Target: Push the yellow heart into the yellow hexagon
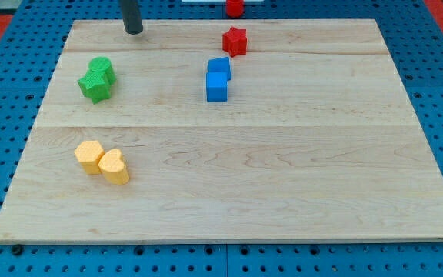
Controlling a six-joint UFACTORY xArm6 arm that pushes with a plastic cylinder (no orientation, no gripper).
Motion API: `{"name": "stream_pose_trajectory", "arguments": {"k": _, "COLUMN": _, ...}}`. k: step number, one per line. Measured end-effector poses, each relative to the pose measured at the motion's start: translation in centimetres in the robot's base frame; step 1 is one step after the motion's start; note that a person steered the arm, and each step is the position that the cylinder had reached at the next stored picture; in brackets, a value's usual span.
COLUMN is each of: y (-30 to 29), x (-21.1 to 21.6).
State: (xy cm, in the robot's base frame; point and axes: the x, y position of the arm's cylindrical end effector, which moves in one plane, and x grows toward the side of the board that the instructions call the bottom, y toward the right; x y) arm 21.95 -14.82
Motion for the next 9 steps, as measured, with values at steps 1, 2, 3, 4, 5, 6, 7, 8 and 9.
{"name": "stream_pose_trajectory", "arguments": {"k": 1, "y": 4.9, "x": 2.2}}
{"name": "stream_pose_trajectory", "arguments": {"k": 2, "y": 0.3, "x": 6.4}}
{"name": "stream_pose_trajectory", "arguments": {"k": 3, "y": 1.2, "x": 10.9}}
{"name": "stream_pose_trajectory", "arguments": {"k": 4, "y": 0.0, "x": 11.5}}
{"name": "stream_pose_trajectory", "arguments": {"k": 5, "y": -0.2, "x": 9.8}}
{"name": "stream_pose_trajectory", "arguments": {"k": 6, "y": -1.2, "x": 9.1}}
{"name": "stream_pose_trajectory", "arguments": {"k": 7, "y": -1.2, "x": 9.1}}
{"name": "stream_pose_trajectory", "arguments": {"k": 8, "y": -1.2, "x": 9.1}}
{"name": "stream_pose_trajectory", "arguments": {"k": 9, "y": -1.4, "x": 9.1}}
